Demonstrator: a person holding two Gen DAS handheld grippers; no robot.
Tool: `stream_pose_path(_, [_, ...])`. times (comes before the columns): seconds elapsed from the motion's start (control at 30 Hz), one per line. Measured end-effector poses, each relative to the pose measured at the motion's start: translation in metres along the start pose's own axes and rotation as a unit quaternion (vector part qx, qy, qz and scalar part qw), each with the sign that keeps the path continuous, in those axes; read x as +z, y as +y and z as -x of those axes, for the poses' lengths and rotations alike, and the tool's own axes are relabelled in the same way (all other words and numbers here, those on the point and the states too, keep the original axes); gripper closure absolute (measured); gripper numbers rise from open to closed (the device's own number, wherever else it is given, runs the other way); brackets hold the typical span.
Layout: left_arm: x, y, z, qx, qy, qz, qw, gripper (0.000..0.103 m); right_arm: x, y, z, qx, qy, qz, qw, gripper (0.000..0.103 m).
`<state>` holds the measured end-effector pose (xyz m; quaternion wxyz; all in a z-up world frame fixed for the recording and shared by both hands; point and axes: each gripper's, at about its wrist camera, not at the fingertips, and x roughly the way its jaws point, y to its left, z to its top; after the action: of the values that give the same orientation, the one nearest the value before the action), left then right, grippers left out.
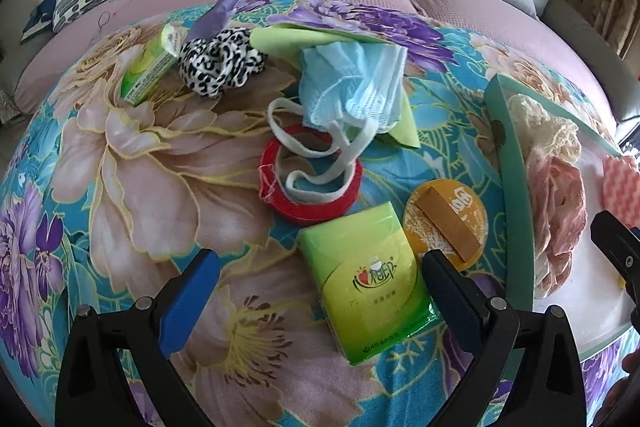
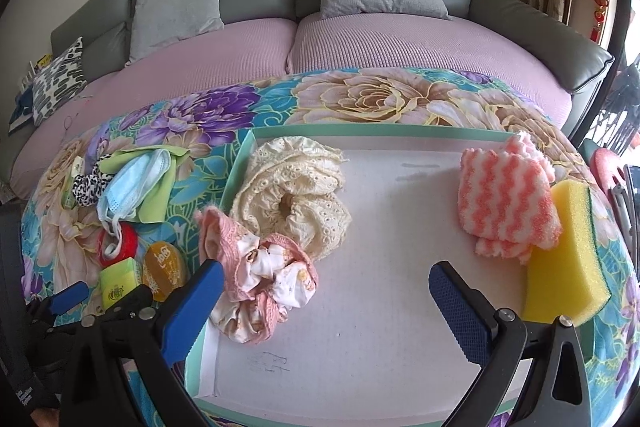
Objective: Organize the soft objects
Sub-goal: 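Move both tools back over the remaining items on the bed, then grasp the green tissue pack with the left gripper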
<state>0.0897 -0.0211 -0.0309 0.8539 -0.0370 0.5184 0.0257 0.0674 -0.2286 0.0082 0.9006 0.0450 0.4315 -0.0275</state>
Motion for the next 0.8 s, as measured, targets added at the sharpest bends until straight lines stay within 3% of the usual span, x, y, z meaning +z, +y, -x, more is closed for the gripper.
stream_pose_path(0.3, [-0.002,0.018,-0.004,0.035,0.006,0.024,0.9991,0.002,-0.001,0.0,-0.001,-0.002,0.005,0.0,1.0,0.0])
stream_pose_path(0.57, [-0.002,0.016,0.001,0.032,-0.007,0.018,0.9993,0.004,-0.001,0.001,-0.002,-0.004,0.008,0.004,1.0,0.0])
stream_pose_path(0.63, [-0.002,0.012,0.001,0.021,-0.005,0.013,0.9997,0.011,-0.001,0.001,-0.002,-0.004,0.009,0.005,1.0,0.0])
stream_pose_path(0.7, [-0.002,0.01,0.002,0.008,-0.002,0.011,0.9999,0.027,-0.001,0.002,-0.003,-0.005,0.01,0.006,1.0,0.0])
stream_pose_path(0.8, [-0.002,0.01,0.003,0.002,-0.001,0.009,1.0,0.034,-0.001,0.004,-0.003,-0.005,0.01,0.009,1.0,0.0])
